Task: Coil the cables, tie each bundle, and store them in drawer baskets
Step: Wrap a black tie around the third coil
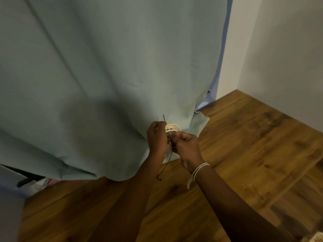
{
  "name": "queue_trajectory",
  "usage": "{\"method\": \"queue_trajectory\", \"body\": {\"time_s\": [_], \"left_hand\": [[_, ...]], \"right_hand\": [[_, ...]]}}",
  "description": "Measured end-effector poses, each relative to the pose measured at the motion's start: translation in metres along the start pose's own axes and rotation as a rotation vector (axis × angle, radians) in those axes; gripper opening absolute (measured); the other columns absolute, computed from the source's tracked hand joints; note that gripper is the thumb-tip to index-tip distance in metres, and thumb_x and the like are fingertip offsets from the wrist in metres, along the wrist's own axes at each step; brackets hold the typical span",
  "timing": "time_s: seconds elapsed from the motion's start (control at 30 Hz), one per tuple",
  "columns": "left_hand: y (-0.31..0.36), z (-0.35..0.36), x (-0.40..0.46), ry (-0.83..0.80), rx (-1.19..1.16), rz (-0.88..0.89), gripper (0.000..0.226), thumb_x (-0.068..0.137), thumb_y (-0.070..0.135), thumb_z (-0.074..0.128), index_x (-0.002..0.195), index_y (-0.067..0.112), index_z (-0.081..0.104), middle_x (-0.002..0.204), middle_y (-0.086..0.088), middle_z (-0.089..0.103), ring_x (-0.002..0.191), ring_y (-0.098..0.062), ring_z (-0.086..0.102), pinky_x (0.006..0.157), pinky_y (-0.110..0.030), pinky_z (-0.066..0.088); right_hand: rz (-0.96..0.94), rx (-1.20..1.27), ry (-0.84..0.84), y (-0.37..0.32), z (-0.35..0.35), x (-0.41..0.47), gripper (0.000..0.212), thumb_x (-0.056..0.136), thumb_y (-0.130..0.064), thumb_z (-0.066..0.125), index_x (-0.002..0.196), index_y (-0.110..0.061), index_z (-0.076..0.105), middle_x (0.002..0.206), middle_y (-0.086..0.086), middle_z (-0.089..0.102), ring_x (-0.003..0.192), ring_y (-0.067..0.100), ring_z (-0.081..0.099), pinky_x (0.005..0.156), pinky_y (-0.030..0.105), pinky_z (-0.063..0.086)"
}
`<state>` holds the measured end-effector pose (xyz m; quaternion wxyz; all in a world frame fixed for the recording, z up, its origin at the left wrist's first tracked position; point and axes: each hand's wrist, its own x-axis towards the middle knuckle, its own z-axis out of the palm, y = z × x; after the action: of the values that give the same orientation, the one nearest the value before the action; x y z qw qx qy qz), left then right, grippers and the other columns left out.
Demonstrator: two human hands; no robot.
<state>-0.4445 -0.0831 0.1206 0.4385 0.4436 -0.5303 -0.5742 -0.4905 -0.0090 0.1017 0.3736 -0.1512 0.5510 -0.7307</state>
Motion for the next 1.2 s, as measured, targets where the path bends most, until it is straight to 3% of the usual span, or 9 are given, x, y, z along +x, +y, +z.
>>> {"method": "queue_trajectory", "body": {"time_s": [0.17, 0.3, 0.43, 0.53, 0.6, 0.77, 0.87, 1.07, 1.2], "left_hand": [[0.004, -0.014, 0.011, 0.038, 0.096, 0.067, 0.014, 0.090, 0.013, 0.056, 0.078, 0.007, 0.061, 0.074, -0.005, 0.062, 0.062, -0.016, 0.059, 0.052, -0.025, 0.047], [0.010, -0.030, 0.022, 0.125, 0.249, 0.148, 0.014, 0.092, 0.015, 0.055, 0.085, 0.004, 0.060, 0.080, -0.005, 0.061, 0.067, -0.015, 0.056, 0.052, -0.020, 0.039], [0.011, -0.045, 0.031, 0.024, 0.455, 0.220, 0.015, 0.090, 0.022, 0.054, 0.083, 0.008, 0.057, 0.082, -0.009, 0.062, 0.077, -0.026, 0.059, 0.060, -0.027, 0.037], [0.008, -0.050, 0.024, -0.120, 0.511, 0.310, 0.007, 0.087, 0.015, 0.059, 0.083, 0.013, 0.054, 0.079, -0.004, 0.063, 0.070, -0.018, 0.058, 0.056, -0.019, 0.041], [0.010, -0.049, 0.018, -0.141, 0.549, 0.387, 0.009, 0.091, 0.011, 0.060, 0.085, 0.014, 0.054, 0.078, 0.001, 0.061, 0.068, -0.010, 0.056, 0.055, -0.009, 0.038], [0.026, -0.045, 0.009, -0.171, 0.553, 0.577, 0.010, 0.095, 0.015, 0.054, 0.086, 0.012, 0.055, 0.069, 0.003, 0.056, 0.059, -0.004, 0.053, 0.052, -0.007, 0.038], [0.031, -0.047, 0.009, -0.197, 0.573, 0.664, 0.010, 0.095, 0.017, 0.055, 0.087, 0.012, 0.057, 0.073, 0.003, 0.059, 0.061, -0.003, 0.054, 0.053, -0.008, 0.040], [0.034, -0.049, 0.012, -0.288, 0.546, 0.711, 0.008, 0.093, 0.019, 0.054, 0.088, 0.013, 0.056, 0.086, 0.002, 0.060, 0.078, -0.009, 0.057, 0.068, -0.024, 0.047], [0.041, -0.054, 0.010, -0.270, 0.388, 0.646, 0.008, 0.092, 0.027, 0.050, 0.089, 0.023, 0.056, 0.087, 0.004, 0.067, 0.080, -0.009, 0.064, 0.069, -0.031, 0.055]], "right_hand": [[0.060, 0.046, -0.086, -0.008, 0.015, -0.016, 0.009, 0.092, -0.001, 0.065, 0.094, -0.004, 0.074, 0.083, 0.015, 0.075, 0.068, 0.021, 0.070, 0.067, 0.031, 0.061], [-0.171, -0.111, -0.156, -0.015, 0.011, -0.042, 0.016, 0.085, 0.010, 0.069, 0.097, 0.001, 0.070, 0.084, 0.011, 0.074, 0.063, 0.022, 0.070, 0.064, 0.034, 0.061], [-0.332, -0.189, -0.481, -0.034, 0.003, -0.050, 0.025, 0.095, 0.011, 0.052, 0.104, 0.002, 0.073, 0.097, 0.020, 0.076, 0.094, 0.037, 0.072, 0.087, 0.041, 0.059], [-0.366, -0.145, -0.537, -0.055, -0.003, -0.042, 0.027, 0.092, 0.010, 0.054, 0.115, 0.005, 0.068, 0.109, 0.022, 0.073, 0.106, 0.038, 0.069, 0.095, 0.040, 0.056], [-0.409, -0.104, -0.432, -0.070, -0.006, -0.036, 0.029, 0.086, 0.003, 0.063, 0.114, 0.004, 0.068, 0.105, 0.021, 0.075, 0.101, 0.035, 0.072, 0.090, 0.038, 0.058], [-0.485, -0.085, -0.242, -0.100, -0.020, -0.032, 0.028, 0.077, -0.035, 0.075, 0.097, -0.016, 0.079, 0.094, 0.013, 0.076, 0.072, 0.025, 0.072, 0.057, 0.030, 0.058], [-0.565, -0.020, -0.233, -0.109, -0.025, -0.031, 0.038, 0.075, -0.048, 0.079, 0.094, -0.015, 0.078, 0.091, 0.013, 0.074, 0.063, 0.018, 0.062, 0.053, 0.026, 0.052], [-0.395, 0.381, -0.502, -0.119, -0.023, -0.036, 0.027, 0.058, -0.014, 0.091, 0.082, -0.013, 0.079, 0.089, 0.006, 0.076, 0.078, 0.014, 0.074, 0.070, 0.020, 0.059], [-0.329, 0.409, -0.469, -0.121, -0.015, -0.034, 0.025, 0.067, -0.002, 0.069, 0.087, -0.011, 0.081, 0.096, 0.009, 0.077, 0.091, 0.018, 0.075, 0.076, 0.020, 0.059]]}}
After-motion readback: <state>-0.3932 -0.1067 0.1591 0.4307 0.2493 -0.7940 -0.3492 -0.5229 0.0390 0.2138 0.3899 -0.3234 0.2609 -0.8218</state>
